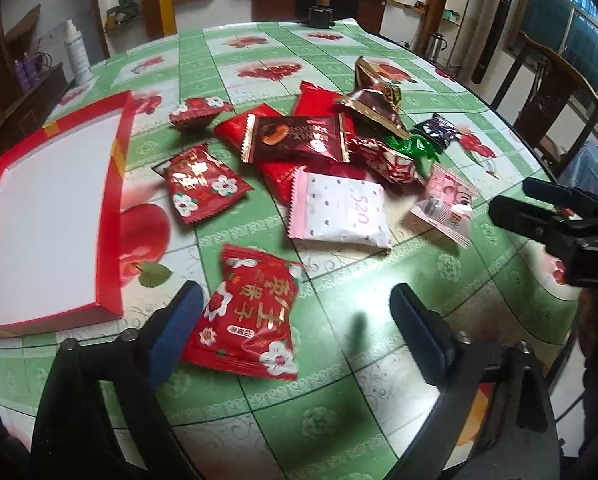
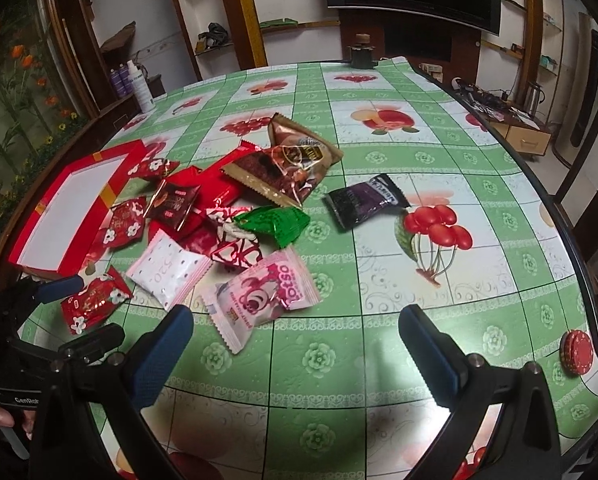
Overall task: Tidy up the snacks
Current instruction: 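Grasp red flowered snack pack with left tool while right tool grasps pink bear bag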
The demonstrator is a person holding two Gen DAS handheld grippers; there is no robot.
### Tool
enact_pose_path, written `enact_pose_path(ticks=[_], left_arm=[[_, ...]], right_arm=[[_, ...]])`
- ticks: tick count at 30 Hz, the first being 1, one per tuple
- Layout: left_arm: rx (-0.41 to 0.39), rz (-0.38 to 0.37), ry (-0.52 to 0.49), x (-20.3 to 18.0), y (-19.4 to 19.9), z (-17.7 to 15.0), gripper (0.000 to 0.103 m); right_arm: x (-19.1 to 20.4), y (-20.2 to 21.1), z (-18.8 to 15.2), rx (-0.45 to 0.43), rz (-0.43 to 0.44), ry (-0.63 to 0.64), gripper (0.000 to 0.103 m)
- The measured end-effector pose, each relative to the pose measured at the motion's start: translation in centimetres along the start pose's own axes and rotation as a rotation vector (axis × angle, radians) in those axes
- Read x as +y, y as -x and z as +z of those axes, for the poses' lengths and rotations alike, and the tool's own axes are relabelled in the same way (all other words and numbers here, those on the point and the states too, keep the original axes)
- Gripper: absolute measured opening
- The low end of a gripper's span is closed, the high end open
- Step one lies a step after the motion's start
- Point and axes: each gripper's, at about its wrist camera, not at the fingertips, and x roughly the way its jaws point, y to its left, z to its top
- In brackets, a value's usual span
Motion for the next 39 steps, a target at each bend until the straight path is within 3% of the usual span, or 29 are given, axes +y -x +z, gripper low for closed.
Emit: enact_pose_path(ticks=[5, 10, 13, 15, 26, 32, 39], left_arm=[[-0.011, 0.004, 0.01, 0.0, 0.5, -0.2, 0.081], [-0.013, -0.002, 0.018, 0.1, 0.6, -0.3, 0.078], [-0.002, -0.01, 0.025, 0.4, 0.3, -0.5, 0.067], [0.007, -0.019, 0.039, 0.8, 0.1, -0.6, 0.065], [0.001, -0.019, 0.089, 1.7, 0.1, -0.5, 0.065], [0.013, -0.026, 0.121, 2.2, 0.0, -0.4, 0.065], [0.021, -0.025, 0.125, 2.2, 0.0, -0.5, 0.065]], right_arm=[[0.0, -0.3, -0.2, 0.019, -0.004, -0.011, 0.101], [-0.2, -1.2, 0.0, 0.075, 0.035, -0.071, 0.085], [0.0, -1.9, 0.1, 0.113, 0.068, -0.107, 0.081], [0.1, -2.3, 0.1, 0.127, 0.083, -0.131, 0.08], [1.3, -5.1, 2.1, 0.171, 0.015, -0.154, 0.08], [1.6, -5.5, 2.5, 0.174, -0.038, -0.109, 0.066], [1.1, -4.9, 1.7, 0.171, -0.064, -0.064, 0.062]])
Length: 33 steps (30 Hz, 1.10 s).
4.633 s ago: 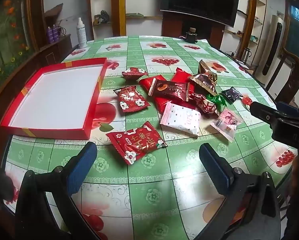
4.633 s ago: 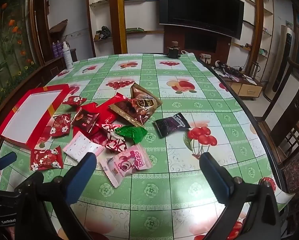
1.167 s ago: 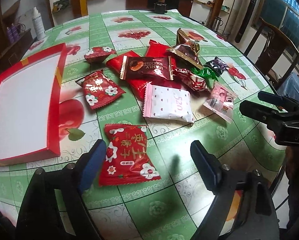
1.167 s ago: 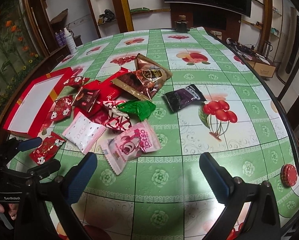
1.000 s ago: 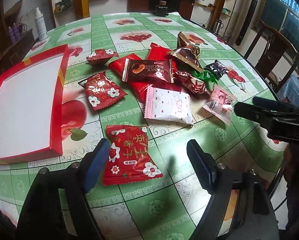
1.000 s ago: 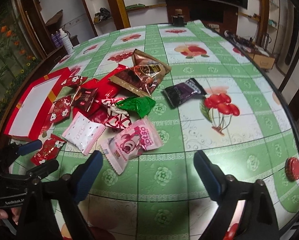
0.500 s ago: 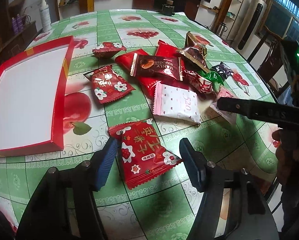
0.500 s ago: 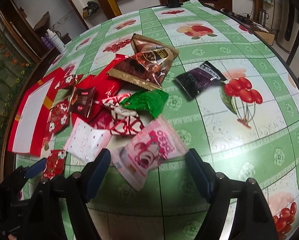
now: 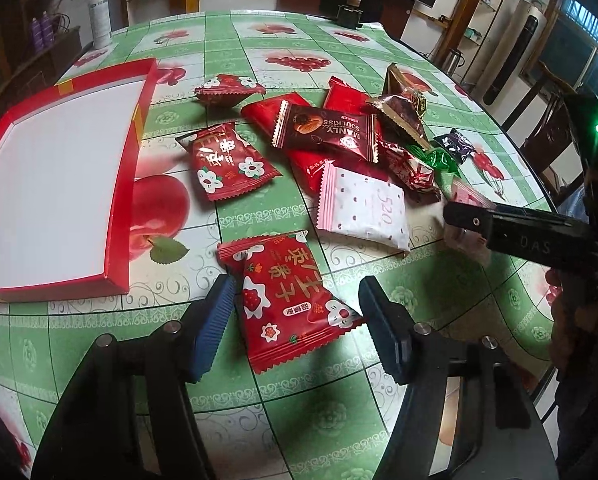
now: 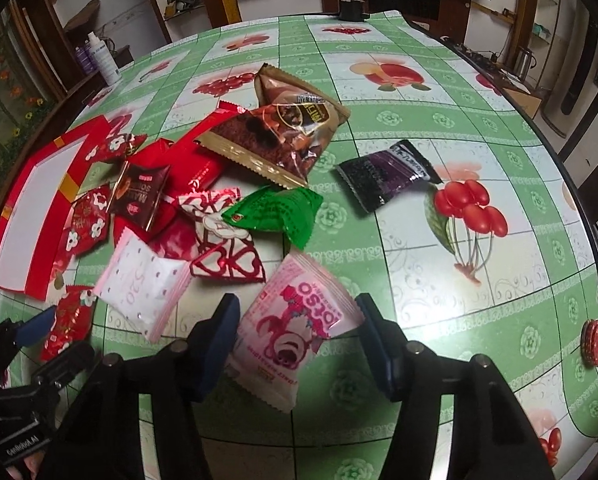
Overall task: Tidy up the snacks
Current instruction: 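Grasp red flowered snack pack with left tool while right tool grasps pink bear bag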
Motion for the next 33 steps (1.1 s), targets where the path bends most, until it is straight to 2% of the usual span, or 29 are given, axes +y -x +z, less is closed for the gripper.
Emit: enact_pose_path(ticks=[10, 20, 24, 25, 26, 31, 33], left_arm=[[0.008, -0.002, 0.024, 0.2, 0.1, 0.4, 0.065], [0.019, 0.016, 0.053, 0.4, -0.6, 0.7, 0.065], [0.012, 0.02, 0.052, 0.3, -0.6, 0.6, 0.054], [0.011, 0.016, 0.051, 0.3, -0.5, 0.6, 0.049], [0.012, 0.01, 0.049, 0.3, -0.5, 0.6, 0.04], [0.024, -0.031, 0.02, -0.3, -0.4, 0.2, 0.039], [0.025, -0.031, 0.005, -0.6, -0.4, 0.1, 0.039]], right_arm=[[-1.3, 0.7, -0.7, 0.031, 0.018, -0.008, 0.062], [-1.8, 1.9, -1.2, 0.021, 0.038, -0.036, 0.062], [-2.2, 2.4, -1.3, 0.022, 0.045, -0.061, 0.063], [-2.2, 2.4, -1.3, 0.025, 0.046, -0.065, 0.063], [-2.3, 2.3, -1.3, 0.028, 0.048, -0.068, 0.063], [-1.8, 1.2, -1.3, 0.051, 0.067, -0.061, 0.063], [-1.0, 0.9, -0.9, 0.048, 0.036, -0.02, 0.063]])
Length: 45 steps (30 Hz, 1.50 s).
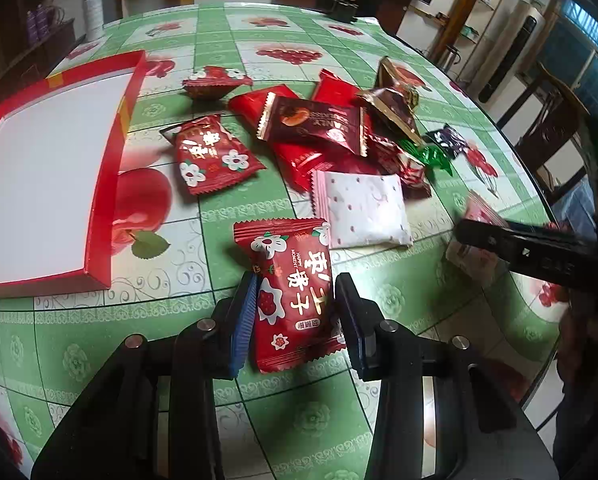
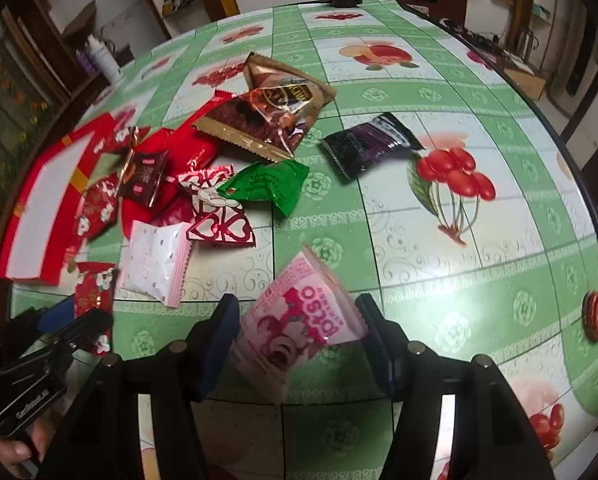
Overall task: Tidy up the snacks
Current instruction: 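Grasp red flowered snack pack with left tool while right tool grasps pink bear bag, then carry red pack with left tool and pink bag with right tool over the red-rimmed tray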
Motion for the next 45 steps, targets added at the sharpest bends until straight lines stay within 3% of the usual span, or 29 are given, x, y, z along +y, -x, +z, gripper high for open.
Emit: enact_pose_path(ticks=[7, 15, 24, 30, 45], left_arm=[[0.002, -0.005, 0.01, -0.1, -0.1, 0.1, 0.04], [0.007, 0.022, -0.002, -0.3, -0.2, 0.2, 0.041], [0.002, 0.119, -0.058, -1.5, -0.6, 0.0, 0.039], [-0.02, 0.047, -0.018, -0.7, -0.1, -0.4, 0.036], [-0.081, 0.016, 0.0, -0.8, 2.6, -0.2, 0.036]], right_arm=[[1.7, -0.7, 0.4, -0.009, -0.042, 0.085, 0.056], [1.8, -0.4, -0.2, -0.012, -0.033, 0.113, 0.053], [2.2, -0.1, -0.6, -0.031, -0.017, 0.14, 0.05], [2.1, 0.7, -0.9, -0.049, 0.007, 0.142, 0.05], [3.8, 3.9, -0.3, -0.111, 0.068, 0.182, 0.05]])
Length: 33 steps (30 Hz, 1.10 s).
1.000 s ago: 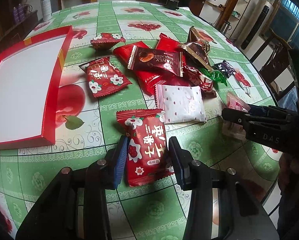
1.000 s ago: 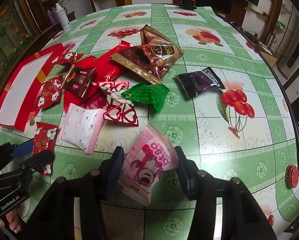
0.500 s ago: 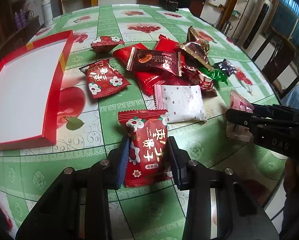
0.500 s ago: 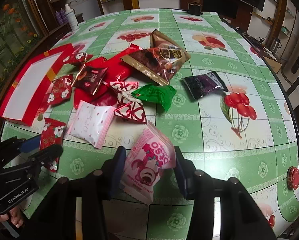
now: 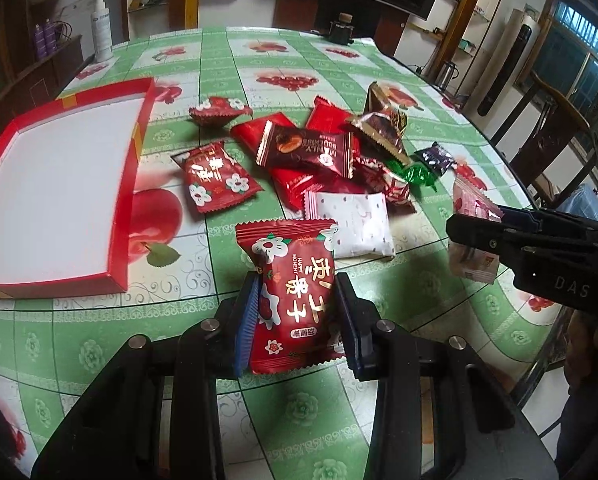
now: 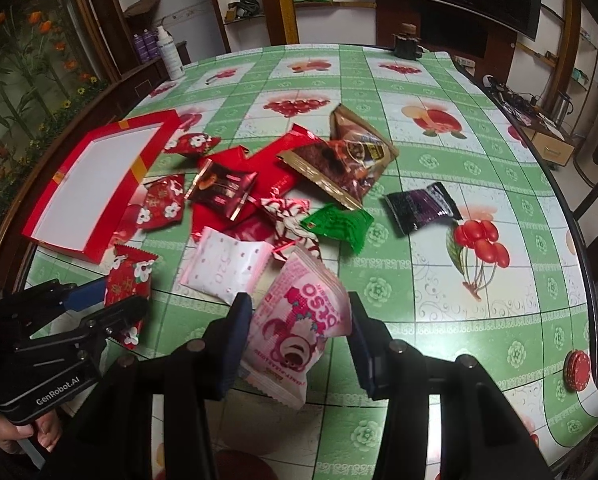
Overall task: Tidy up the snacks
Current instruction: 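Carry red pack with left tool and pink bag with right tool over the red-rimmed tray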
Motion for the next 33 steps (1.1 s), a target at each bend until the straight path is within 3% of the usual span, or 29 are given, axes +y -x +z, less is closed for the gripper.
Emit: enact_pose_path(ticks=[33], left_arm=[[-0.094, 0.033, 0.085, 4.7, 4.4, 1.4, 0.036]], right_arm=[[6.6, 1.2, 2.4, -0.018, 0.163, 0.121, 0.049]])
